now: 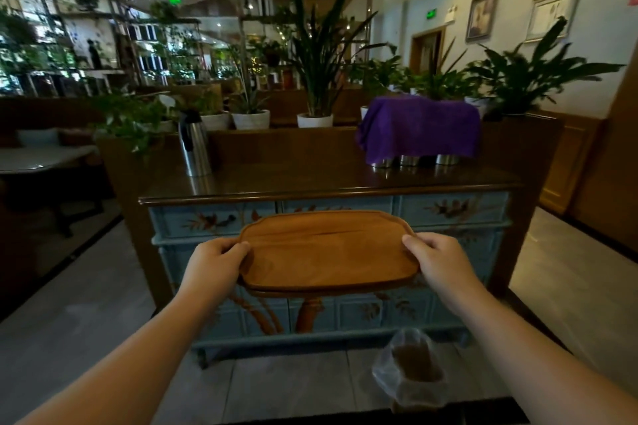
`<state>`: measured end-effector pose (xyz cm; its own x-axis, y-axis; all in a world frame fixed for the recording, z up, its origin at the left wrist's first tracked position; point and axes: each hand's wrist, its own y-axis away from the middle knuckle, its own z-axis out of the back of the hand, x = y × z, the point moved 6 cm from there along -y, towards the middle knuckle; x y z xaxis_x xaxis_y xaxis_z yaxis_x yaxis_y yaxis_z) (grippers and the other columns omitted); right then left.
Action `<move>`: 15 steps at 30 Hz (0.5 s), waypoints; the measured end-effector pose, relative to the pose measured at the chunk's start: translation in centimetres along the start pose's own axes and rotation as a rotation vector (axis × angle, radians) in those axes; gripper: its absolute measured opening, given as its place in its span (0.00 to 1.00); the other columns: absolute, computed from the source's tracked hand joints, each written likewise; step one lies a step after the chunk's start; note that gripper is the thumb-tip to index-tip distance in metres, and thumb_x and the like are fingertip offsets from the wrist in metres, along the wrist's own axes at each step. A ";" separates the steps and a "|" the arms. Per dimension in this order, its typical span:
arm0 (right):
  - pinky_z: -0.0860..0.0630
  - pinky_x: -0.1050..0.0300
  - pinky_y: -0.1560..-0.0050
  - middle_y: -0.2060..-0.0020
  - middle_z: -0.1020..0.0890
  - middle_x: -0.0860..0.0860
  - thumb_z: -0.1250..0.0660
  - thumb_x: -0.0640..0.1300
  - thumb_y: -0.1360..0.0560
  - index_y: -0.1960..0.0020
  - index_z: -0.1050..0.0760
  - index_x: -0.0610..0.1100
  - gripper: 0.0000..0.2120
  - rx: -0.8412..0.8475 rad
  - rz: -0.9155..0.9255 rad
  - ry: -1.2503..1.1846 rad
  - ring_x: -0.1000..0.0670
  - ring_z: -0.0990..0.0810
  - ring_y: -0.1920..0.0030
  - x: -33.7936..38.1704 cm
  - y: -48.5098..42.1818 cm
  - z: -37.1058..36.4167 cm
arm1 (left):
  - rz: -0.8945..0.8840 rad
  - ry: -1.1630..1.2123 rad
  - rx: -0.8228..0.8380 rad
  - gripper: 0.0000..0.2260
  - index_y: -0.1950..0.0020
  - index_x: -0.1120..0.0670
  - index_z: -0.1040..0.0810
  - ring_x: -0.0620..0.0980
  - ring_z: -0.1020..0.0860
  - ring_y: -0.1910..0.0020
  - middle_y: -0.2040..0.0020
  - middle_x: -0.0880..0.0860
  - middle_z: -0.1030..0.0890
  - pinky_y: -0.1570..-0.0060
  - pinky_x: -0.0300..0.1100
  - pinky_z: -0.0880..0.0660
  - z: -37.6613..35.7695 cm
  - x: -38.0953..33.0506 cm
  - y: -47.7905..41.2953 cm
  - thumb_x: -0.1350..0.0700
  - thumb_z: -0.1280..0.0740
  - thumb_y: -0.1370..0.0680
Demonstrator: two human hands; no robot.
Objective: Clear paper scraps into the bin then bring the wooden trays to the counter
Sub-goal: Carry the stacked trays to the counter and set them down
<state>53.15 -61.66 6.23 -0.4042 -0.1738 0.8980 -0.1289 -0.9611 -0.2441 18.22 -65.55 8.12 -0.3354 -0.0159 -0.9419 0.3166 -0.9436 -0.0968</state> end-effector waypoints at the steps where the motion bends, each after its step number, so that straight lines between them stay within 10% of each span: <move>1: 0.31 0.49 0.67 0.74 0.28 0.44 0.38 0.55 0.22 0.70 0.29 0.39 0.24 0.005 0.000 0.002 0.38 0.27 0.71 0.0 -1.3 -0.8 | 0.006 0.002 0.002 0.07 0.58 0.50 0.17 0.48 0.17 0.67 0.65 0.51 0.15 0.66 0.43 0.22 -0.2 0.1 -1.6 0.53 0.34 0.24; 15: 0.22 0.45 0.61 0.62 0.16 0.41 0.36 0.54 0.23 0.59 0.17 0.43 0.17 -0.008 -0.076 0.096 0.42 0.18 0.62 -0.6 -25.5 -12.4 | -0.003 -0.022 0.072 0.08 0.60 0.49 0.19 0.56 0.17 0.58 0.60 0.56 0.15 0.52 0.55 0.20 -2.6 0.2 -29.3 0.54 0.35 0.23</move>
<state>45.47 -34.37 7.35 -0.4781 -0.0786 0.8748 -0.1696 -0.9690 -0.1797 11.18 -37.03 9.89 -0.3557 -0.0197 -0.9344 0.2511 -0.9650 -0.0752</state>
